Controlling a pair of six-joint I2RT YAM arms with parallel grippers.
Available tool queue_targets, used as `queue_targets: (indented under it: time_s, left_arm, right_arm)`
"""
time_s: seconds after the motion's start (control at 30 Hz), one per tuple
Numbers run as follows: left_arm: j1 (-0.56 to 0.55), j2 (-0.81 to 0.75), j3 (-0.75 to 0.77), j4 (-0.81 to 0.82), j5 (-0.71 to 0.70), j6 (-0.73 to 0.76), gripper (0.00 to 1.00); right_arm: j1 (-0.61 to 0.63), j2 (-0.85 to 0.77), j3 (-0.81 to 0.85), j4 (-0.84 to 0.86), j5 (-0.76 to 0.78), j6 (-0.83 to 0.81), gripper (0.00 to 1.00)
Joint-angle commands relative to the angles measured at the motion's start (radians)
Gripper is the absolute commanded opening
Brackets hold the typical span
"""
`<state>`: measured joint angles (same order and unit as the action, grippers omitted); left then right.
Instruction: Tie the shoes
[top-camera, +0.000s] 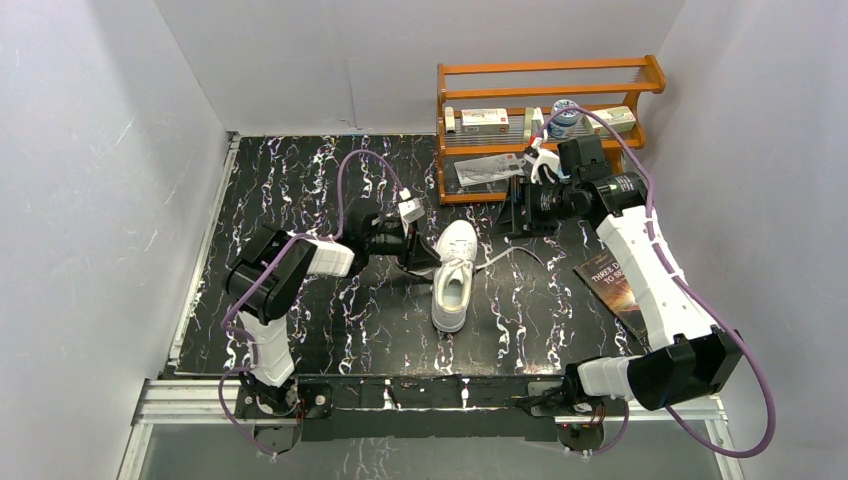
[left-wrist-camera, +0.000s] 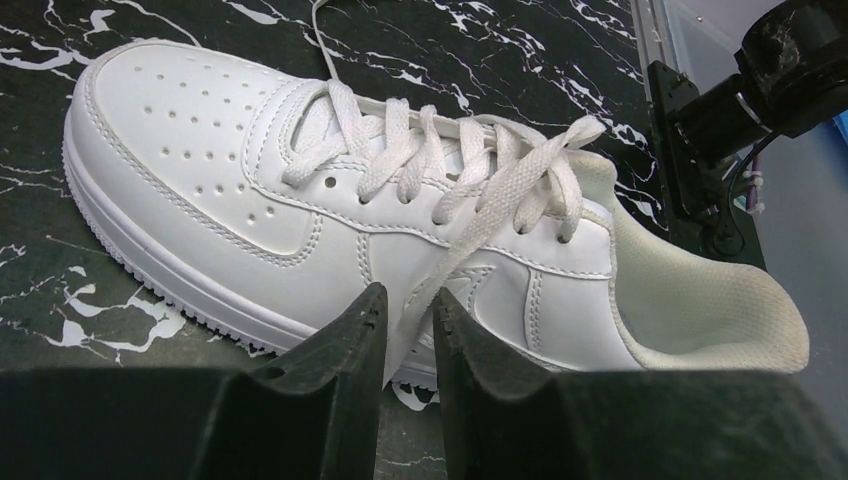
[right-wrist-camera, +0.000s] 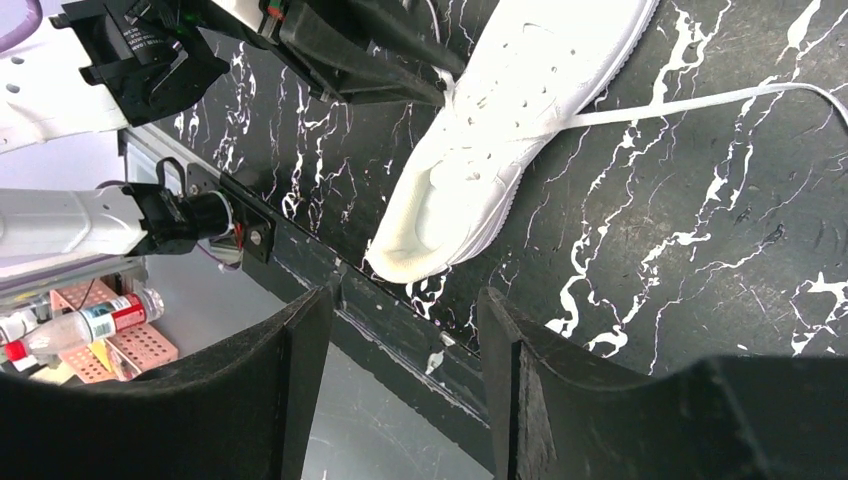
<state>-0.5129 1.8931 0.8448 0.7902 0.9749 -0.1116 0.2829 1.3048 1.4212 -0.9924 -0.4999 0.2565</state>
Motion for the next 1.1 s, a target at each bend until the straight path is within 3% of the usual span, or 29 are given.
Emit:
queue_targets:
  time_s: [0.0, 0.13, 0.2, 0.33, 0.47, 0.6, 0.77, 0.9, 1.07]
  left_arm:
    - [-0.038, 0.032, 0.036, 0.061, 0.006, 0.025, 0.14]
    - [-0.038, -0.028, 0.023, 0.047, -0.083, 0.016, 0.0]
    - [-0.038, -0.069, 0.028, -0.001, -0.126, 0.0, 0.0]
    - [-0.039, -0.171, 0.009, -0.052, -0.199, -0.032, 0.0]
    - [-0.047, -0.226, 0.033, -0.159, -0.256, -0.032, 0.0]
    - [-0.081, -0.256, 0.07, -0.273, -0.287, -0.017, 0.0]
    - [-0.122, -0.303, 0.106, -0.398, -0.468, -0.042, 0.0]
    - [-0.142, -0.309, 0.156, -0.498, -0.515, -0.047, 0.0]
    - [-0.143, -0.342, 0.146, -0.52, -0.564, -0.057, 0.0]
  right_arm:
    - [0.001, -0.018, -0.034, 0.039, 0.056, 0.016, 0.62]
    - [0.0, 0.007, -0.114, 0.053, 0.393, 0.026, 0.65]
    - [-0.001, 0.043, -0.144, 0.095, 0.47, -0.004, 0.65]
    - [0.0, 0.138, -0.205, 0.263, 0.49, -0.13, 0.65]
    - [-0.004, 0.251, -0.21, 0.384, 0.57, -0.388, 0.64]
    - [-0.03, 0.315, -0.216, 0.532, 0.453, -0.559, 0.65]
    - [-0.037, 0.402, -0.233, 0.608, 0.416, -0.696, 0.66]
    - [-0.067, 0.476, -0.217, 0.587, 0.301, -0.762, 0.64]
    - [-0.071, 0.487, -0.274, 0.61, 0.295, -0.758, 0.64]
